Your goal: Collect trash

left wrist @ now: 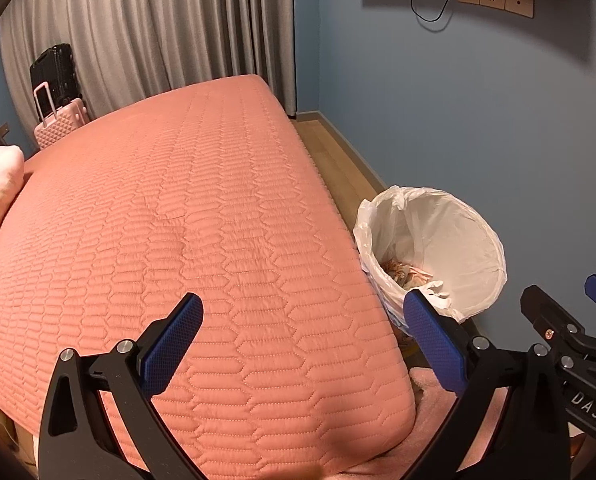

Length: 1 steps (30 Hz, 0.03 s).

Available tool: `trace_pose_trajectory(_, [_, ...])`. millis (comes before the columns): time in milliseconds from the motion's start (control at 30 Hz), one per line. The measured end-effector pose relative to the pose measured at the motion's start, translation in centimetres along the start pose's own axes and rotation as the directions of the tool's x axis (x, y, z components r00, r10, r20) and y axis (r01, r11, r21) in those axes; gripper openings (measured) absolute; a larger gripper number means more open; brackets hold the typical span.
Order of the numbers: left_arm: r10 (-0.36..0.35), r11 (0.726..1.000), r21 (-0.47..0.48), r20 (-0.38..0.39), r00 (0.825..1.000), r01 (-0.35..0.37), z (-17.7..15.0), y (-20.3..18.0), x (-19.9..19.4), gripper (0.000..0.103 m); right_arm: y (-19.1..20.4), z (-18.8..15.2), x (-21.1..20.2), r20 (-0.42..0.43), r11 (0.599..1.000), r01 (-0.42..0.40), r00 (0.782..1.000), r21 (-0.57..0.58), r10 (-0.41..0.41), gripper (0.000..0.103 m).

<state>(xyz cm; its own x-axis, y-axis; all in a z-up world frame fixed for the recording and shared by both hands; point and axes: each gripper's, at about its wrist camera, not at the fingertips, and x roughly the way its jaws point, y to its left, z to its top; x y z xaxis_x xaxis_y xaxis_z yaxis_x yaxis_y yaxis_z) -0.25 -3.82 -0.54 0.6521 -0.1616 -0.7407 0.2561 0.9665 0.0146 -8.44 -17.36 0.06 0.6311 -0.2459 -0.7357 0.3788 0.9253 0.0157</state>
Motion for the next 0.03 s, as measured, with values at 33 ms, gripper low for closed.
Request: trace_pose_trajectory(33, [-0.003,1.0,0.001,-0.001,1.0,0.003,0.0,0.05,-0.01,0.096,0.09,0.01,-0.05,0.001,1.0,-0.001,1.0,0.0,0.001,0.098])
